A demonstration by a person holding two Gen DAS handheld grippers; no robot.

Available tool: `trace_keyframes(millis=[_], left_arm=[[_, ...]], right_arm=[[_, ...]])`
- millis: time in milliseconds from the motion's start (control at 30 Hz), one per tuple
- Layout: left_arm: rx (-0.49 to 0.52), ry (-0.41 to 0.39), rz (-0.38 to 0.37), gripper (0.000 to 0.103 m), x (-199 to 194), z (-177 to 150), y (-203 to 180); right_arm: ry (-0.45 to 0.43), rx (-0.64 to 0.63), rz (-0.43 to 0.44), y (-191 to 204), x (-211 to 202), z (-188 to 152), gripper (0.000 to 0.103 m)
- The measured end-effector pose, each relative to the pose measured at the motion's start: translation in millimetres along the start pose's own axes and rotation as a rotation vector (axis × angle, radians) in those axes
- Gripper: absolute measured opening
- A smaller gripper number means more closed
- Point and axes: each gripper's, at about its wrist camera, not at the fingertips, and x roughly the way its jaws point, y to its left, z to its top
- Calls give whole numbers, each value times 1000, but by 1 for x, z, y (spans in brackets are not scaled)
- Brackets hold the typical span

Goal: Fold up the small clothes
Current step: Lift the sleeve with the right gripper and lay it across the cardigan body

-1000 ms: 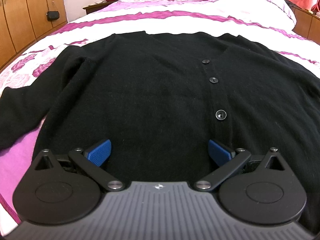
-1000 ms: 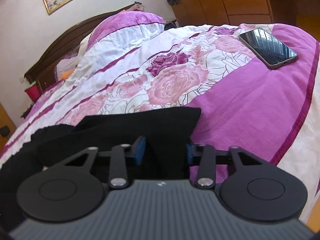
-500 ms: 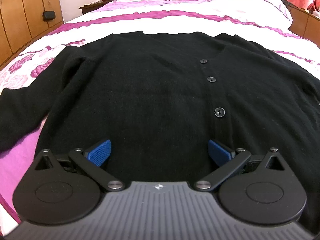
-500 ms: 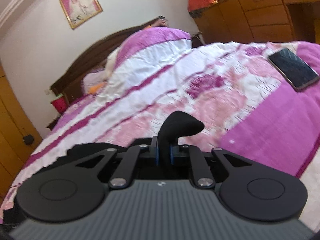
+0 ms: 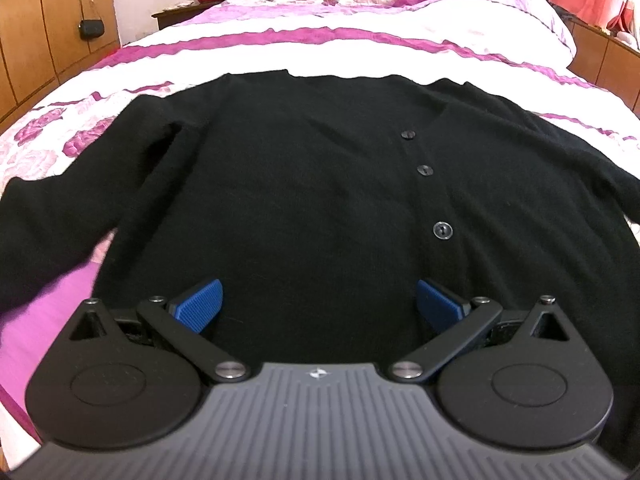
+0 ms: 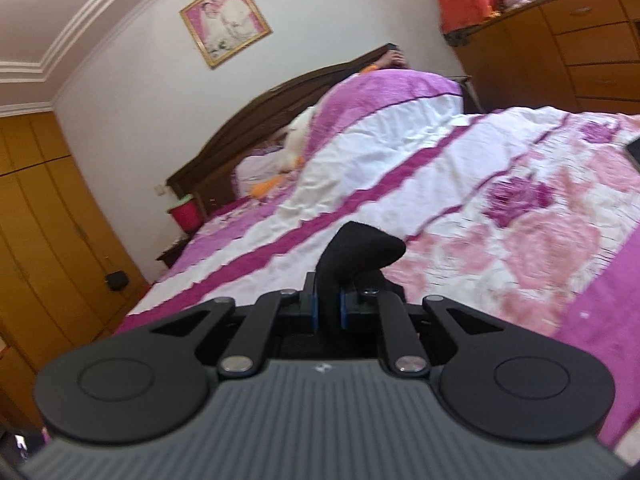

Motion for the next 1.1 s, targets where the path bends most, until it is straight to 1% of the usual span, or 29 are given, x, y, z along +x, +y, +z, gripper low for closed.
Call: trace_keyframes(millis=[367,700,900,1100], left_arm=[[-29,-25,19,103,-9,4,26],[-80,-36,36,103,-12,6,55],[-98,-46,33,103,-13,7,70],[-54,-72,84,103,-14,6,77]], right_arm=[[28,-72,140,77,30,6,12],[64,-133,261,154,67,0,12],[114,-165,331,203,94,-14,12],[203,-182,373,240,125,-42,12]])
